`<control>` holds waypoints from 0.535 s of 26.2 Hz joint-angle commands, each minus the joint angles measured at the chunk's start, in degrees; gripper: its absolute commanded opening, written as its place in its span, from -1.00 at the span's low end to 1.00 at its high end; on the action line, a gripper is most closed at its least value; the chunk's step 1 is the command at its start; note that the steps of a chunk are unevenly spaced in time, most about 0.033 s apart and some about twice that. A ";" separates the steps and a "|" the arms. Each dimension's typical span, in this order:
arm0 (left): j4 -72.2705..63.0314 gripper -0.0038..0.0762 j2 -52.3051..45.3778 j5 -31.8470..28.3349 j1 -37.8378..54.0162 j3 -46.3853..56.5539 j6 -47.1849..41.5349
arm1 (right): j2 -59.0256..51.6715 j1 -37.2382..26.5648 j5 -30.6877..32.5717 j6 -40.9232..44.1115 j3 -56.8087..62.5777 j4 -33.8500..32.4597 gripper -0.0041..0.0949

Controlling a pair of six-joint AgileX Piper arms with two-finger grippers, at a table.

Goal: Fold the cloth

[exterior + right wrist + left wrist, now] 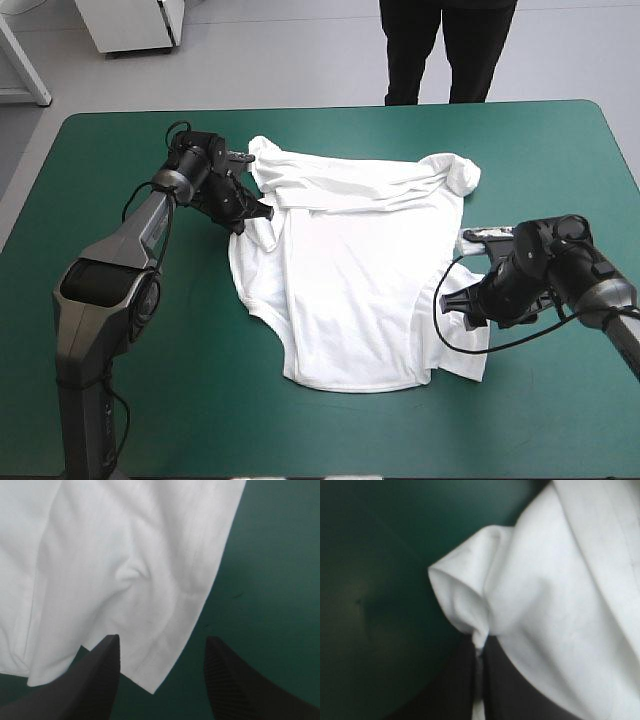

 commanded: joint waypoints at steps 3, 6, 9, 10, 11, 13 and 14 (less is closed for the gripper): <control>-0.15 -0.96 -2.00 2.88 0.06 -0.84 -0.37 | -1.80 2.34 -5.69 2.55 4.47 0.35 0.06; -0.15 -0.96 -2.00 2.76 0.06 -0.84 -0.37 | -1.80 2.57 -7.98 4.24 7.50 -0.29 0.06; -0.15 -0.96 -2.00 2.48 0.06 -0.84 -0.37 | -1.80 2.57 -8.77 4.60 9.78 -0.09 0.06; -0.15 -0.96 -2.00 2.34 0.06 -0.84 -0.37 | -1.80 2.57 -8.98 4.60 10.38 -0.09 0.06; -0.15 -0.96 -2.00 2.21 0.06 -0.84 -0.37 | -1.80 2.57 -9.59 4.60 11.79 0.60 0.06; -0.15 -0.96 -2.00 2.21 0.06 -0.84 -0.37 | -1.80 2.57 -10.99 4.64 12.96 1.76 0.01; -0.15 -0.96 -2.00 2.21 0.06 -0.84 -0.37 | -1.80 2.57 -11.93 4.64 13.59 2.60 -0.05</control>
